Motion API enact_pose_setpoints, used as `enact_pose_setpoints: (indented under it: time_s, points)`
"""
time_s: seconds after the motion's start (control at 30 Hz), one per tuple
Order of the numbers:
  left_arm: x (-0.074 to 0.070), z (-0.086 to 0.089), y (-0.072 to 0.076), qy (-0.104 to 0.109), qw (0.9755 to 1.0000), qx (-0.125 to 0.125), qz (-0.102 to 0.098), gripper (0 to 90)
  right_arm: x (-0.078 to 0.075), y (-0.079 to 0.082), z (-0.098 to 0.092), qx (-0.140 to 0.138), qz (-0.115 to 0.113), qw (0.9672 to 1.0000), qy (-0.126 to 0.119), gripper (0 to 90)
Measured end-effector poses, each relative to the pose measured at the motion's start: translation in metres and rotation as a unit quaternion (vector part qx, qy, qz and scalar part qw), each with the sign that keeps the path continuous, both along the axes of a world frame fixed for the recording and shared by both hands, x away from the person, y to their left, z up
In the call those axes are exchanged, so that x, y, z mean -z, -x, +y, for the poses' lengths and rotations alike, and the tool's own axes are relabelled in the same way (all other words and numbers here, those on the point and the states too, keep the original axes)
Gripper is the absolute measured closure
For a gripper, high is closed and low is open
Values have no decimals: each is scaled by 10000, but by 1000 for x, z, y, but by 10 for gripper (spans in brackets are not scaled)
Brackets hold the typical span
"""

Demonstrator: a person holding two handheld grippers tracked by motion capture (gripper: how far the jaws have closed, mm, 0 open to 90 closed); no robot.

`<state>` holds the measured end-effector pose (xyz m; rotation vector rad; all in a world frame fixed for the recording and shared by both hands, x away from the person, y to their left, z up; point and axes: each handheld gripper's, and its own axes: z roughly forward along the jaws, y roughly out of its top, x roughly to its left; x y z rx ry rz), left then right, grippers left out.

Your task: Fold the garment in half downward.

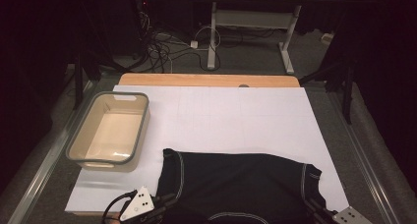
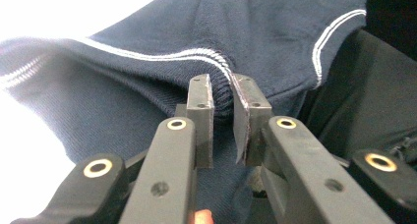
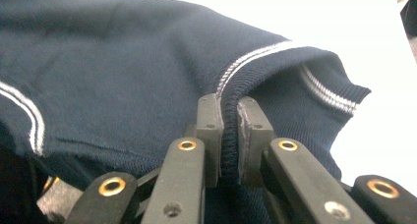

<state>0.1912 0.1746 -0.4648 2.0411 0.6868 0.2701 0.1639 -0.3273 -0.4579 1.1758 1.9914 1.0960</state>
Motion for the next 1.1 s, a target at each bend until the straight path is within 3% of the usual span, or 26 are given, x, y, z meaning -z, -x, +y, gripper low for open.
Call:
enact_pose_setpoints:
  time_s: [0.33,0.47,0.57,0.63,0.7,0.8,0.9,0.97,1.03,1.1]
  points:
    - [2,3,21,-14,9997,237,70,774,-11,18,-5,-8,-214,9997,-107,839]
    - [11,4,17,-76,9992,244,292,752,2,20,-8,-26,77,9998,-160,827]
    - [11,3,13,23,9990,307,315,671,8,16,-8,-40,236,9994,-242,705]
    - [9,3,10,101,9995,248,184,567,6,14,-7,-68,200,9993,-300,639]
    - [6,4,4,160,9998,95,45,493,4,13,-8,-25,155,9993,-332,596]
    - [2,7,-18,371,9991,-183,-53,479,3,10,-9,12,125,9993,-360,578]
    - [2,5,-44,364,9982,-427,-195,480,4,7,-10,23,144,9993,-351,576]
    - [4,1,-63,228,9973,-643,-289,478,5,5,-10,25,157,9993,-338,573]
    - [6,-3,-83,94,9965,-801,-223,440,6,2,-10,40,173,9993,-334,567]
    - [10,-6,-100,132,9949,-1003,-59,334,7,0,-11,61,180,9992,-342,562]
